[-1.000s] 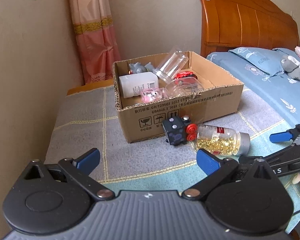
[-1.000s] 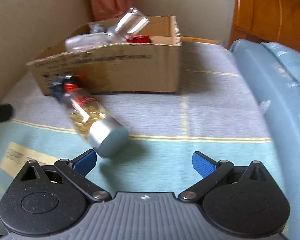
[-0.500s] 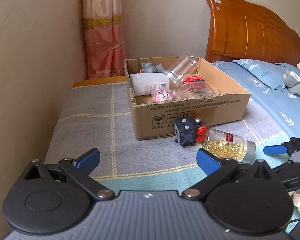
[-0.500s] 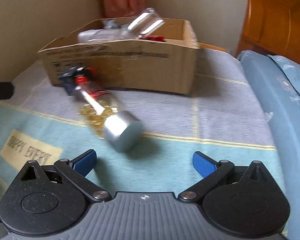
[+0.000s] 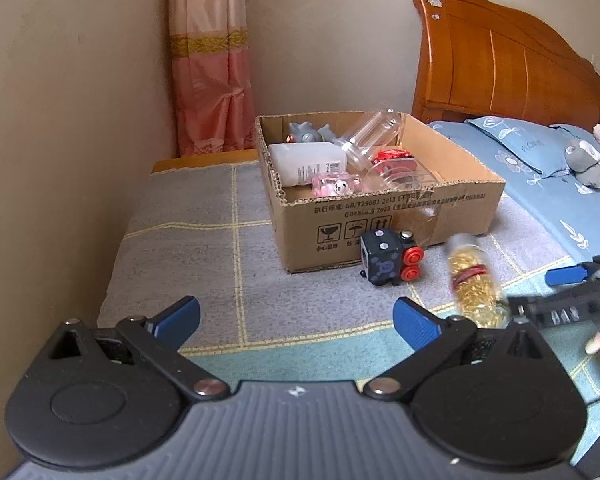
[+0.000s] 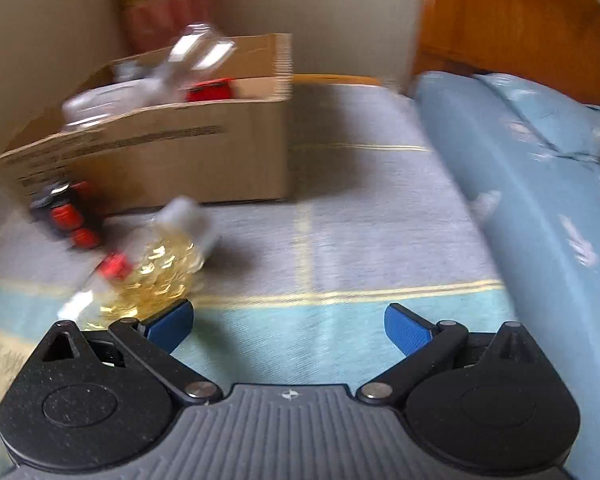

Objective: Organize rigid objects
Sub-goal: 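Move both tools to the capsule bottle and black-and-red toy robot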

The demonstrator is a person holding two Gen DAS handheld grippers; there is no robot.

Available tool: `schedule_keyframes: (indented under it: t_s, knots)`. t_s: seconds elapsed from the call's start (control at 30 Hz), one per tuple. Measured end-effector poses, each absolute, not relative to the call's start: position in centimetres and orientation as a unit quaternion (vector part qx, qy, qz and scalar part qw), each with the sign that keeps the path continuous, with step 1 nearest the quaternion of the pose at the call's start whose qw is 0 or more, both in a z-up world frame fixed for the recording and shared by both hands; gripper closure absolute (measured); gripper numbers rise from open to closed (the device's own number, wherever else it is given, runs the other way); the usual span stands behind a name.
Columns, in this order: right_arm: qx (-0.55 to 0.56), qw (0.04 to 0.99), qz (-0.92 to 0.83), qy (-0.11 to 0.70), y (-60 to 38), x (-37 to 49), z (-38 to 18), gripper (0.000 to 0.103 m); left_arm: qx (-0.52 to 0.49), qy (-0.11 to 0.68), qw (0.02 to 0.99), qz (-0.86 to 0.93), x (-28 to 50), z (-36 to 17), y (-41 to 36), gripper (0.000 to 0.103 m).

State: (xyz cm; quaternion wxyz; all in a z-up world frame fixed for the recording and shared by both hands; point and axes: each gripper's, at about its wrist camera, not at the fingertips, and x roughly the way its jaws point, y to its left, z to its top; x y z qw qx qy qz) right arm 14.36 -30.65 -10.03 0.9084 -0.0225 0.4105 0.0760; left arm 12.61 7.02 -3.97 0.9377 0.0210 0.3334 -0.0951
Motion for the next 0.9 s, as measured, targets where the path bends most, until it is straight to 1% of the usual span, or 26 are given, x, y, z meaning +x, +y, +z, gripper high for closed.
schedule_keyframes:
  t_s: [0.23,0.37,0.47,0.63,0.8,0.9]
  knots:
    - [-0.094,0.901,0.178,0.384,-28.5,11.5,-9.8,0.0,0.017,0.337,0.936,-0.1,12.5,-4.1,7.1,0.001]
    - [-0.133,0.899,0.203,0.364,-27.3,12.4,-9.8,0.0,0.021,0.338,0.935,-0.107,12.3,-4.1,7.0,0.001]
    - [-0.187,0.891,0.225,0.346,-26.6,13.4,-9.8,0.0,0.025,0.341,0.933,-0.11,12.2,-4.1,6.9,0.001]
    - [-0.244,0.87,0.268,0.336,-26.0,15.3,-9.5,0.0,0.023,0.347,0.931,-0.112,12.3,-4.4,6.9,0.001]
    - [-0.261,0.858,0.288,0.336,-24.9,17.0,-9.6,0.0,0.032,0.354,0.928,-0.114,12.7,-4.5,6.5,0.001]
    - [-0.246,0.86,0.287,0.343,-24.7,17.5,-9.8,0.0,0.037,0.357,0.926,-0.119,13.1,-4.6,6.2,0.001]
